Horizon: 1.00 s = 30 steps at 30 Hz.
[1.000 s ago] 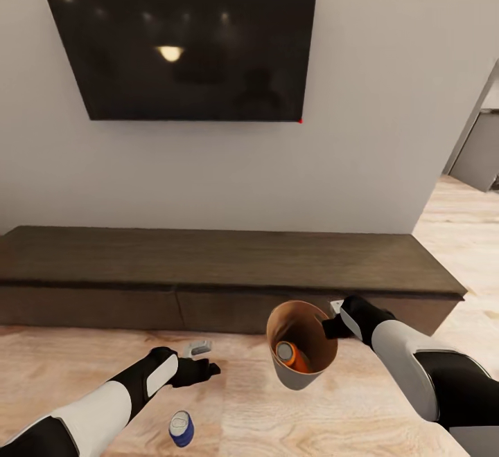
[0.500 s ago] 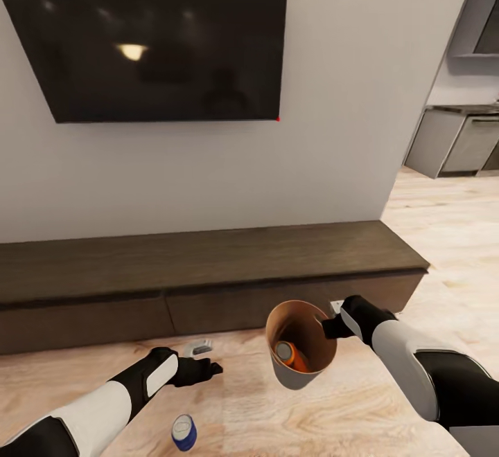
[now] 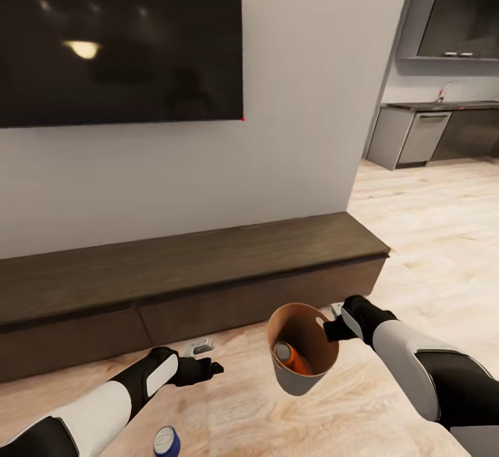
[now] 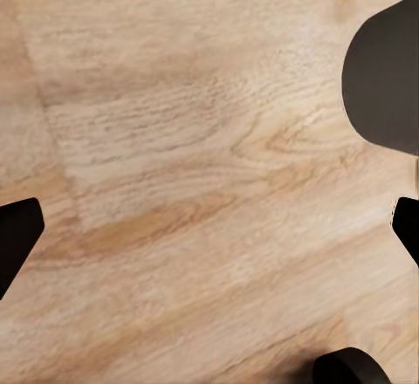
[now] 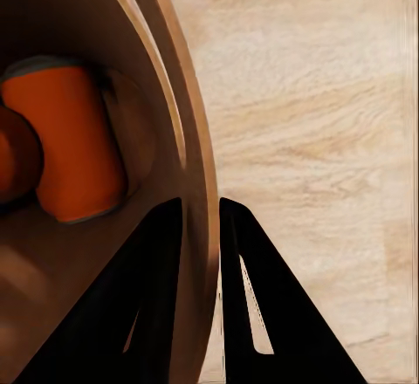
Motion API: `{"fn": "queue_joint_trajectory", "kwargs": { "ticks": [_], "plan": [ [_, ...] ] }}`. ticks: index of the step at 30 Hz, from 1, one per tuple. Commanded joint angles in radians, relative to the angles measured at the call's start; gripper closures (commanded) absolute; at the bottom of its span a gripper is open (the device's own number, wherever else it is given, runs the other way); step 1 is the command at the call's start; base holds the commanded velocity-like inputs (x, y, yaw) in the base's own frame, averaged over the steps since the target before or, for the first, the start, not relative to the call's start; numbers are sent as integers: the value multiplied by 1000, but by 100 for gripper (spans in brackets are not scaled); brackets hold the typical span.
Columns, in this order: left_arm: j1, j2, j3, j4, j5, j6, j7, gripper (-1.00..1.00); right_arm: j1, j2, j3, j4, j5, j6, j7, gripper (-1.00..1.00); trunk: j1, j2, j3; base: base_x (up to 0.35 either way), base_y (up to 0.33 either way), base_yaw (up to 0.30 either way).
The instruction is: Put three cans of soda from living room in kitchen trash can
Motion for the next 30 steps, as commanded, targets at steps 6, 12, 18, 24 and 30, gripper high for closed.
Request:
{"fn": "queue_joint_trajectory", "kwargs": {
  "ticks": [6, 12, 18, 24, 30],
  "plan": [
    [0, 1, 0, -1, 0, 3, -1, -100, 0, -2, -14, -1, -13, 2, 5, 100, 0, 0, 0, -9, 62, -287],
    [0, 0, 0, -2, 0, 3, -1, -100, 0, -4, -14, -1, -14, 3, 6, 100, 0, 0, 0, -23, 60, -287],
    [0, 0, 0, -3, 0, 2, 0, -100, 0, -4, -15, -1, -14, 3, 6, 100, 0, 0, 0, -4, 10, -287],
    [0, 0, 0, -4, 0, 1, 0, -100, 0, -4, -15, -1, -14, 3, 6, 100, 0, 0, 0, -2, 3, -287],
    [0, -1, 0, -4, 0, -1, 0, -100, 0, -3, -13, -1, -12, 3, 5, 100, 0, 0, 0, -100, 101, -282]
  ]
}}
